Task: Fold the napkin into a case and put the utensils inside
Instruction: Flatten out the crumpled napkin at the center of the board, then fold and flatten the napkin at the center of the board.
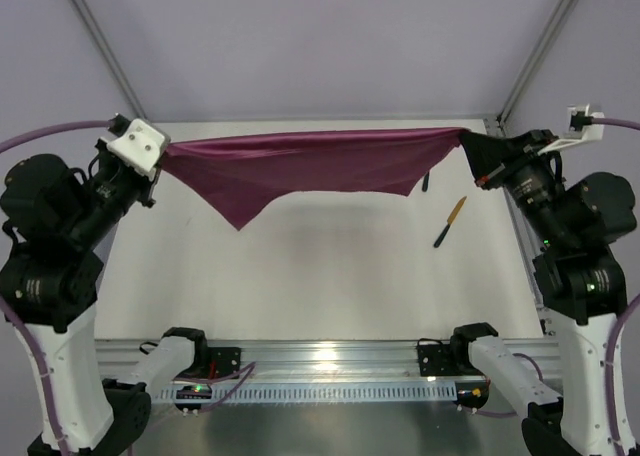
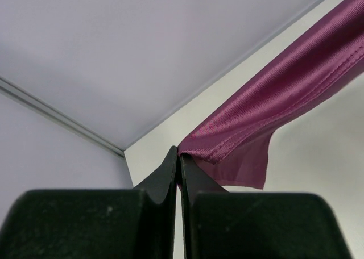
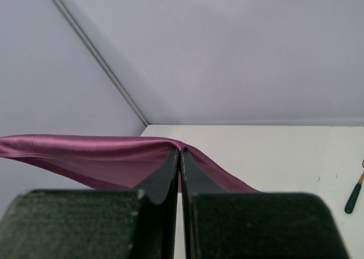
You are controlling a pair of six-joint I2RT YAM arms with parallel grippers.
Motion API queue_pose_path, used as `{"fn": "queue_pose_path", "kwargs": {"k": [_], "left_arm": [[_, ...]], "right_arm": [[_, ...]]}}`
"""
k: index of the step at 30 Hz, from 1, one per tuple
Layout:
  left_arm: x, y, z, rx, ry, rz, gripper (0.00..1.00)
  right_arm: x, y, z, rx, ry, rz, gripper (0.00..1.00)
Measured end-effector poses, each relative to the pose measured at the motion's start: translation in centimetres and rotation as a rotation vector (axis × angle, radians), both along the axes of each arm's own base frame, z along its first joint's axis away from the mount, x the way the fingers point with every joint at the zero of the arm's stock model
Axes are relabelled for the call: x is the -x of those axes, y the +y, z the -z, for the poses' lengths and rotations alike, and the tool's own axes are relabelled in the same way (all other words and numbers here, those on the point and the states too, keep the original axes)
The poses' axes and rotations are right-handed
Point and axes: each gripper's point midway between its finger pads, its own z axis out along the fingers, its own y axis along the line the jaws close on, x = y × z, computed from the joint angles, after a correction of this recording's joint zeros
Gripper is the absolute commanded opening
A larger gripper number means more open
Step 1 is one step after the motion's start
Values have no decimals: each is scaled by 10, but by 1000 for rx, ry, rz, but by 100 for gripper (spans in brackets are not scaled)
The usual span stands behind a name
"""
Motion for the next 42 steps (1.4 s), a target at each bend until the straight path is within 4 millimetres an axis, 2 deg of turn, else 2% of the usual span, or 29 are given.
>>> {"fn": "queue_pose_path", "kwargs": {"k": [5, 9, 12, 15, 19, 22, 23, 24, 25, 29, 33, 35, 37, 39, 42], "left_arm": [[43, -4, -15, 7, -27, 48, 0], [64, -5, -18, 14, -29, 69, 0], [66, -6, -15, 16, -20, 71, 0], [51, -4, 0, 20, 26, 51, 0], [-3, -4, 36, 11, 149, 10, 0], [-64, -7, 76, -5, 260, -12, 0], [-85, -8, 93, -11, 300, -18, 0], [-112, -10, 115, -19, 351, -25, 0], [-133, -11, 137, -27, 398, -32, 0], [-198, -16, 217, -51, 554, -45, 0], [-240, -17, 278, -65, 658, -55, 0], [-256, -16, 294, -67, 681, -59, 0], [-269, -14, 306, -67, 692, -61, 0], [-272, -12, 313, -64, 701, -59, 0], [-269, -9, 314, -68, 688, -39, 0]], "right_arm": [[46, -2, -30, 3, -69, -31, 4], [70, -3, -37, 10, -87, -45, 4], [71, -3, -31, 14, -67, -47, 4], [51, -1, -13, 19, -6, -40, 4], [-10, 5, 39, 30, 156, -20, 4], [-72, 9, 93, 42, 310, 12, 4], [-89, 10, 109, 47, 351, 22, 4], [-113, 12, 136, 55, 414, 35, 4], [-127, 12, 153, 61, 454, 44, 4], [-184, 14, 234, 79, 618, 81, 4], [-227, 15, 297, 88, 736, 101, 4], [-244, 16, 320, 89, 770, 105, 4], [-250, 17, 339, 91, 802, 107, 4], [-249, 16, 347, 87, 823, 110, 4], [-247, 16, 346, 81, 806, 111, 4]]}}
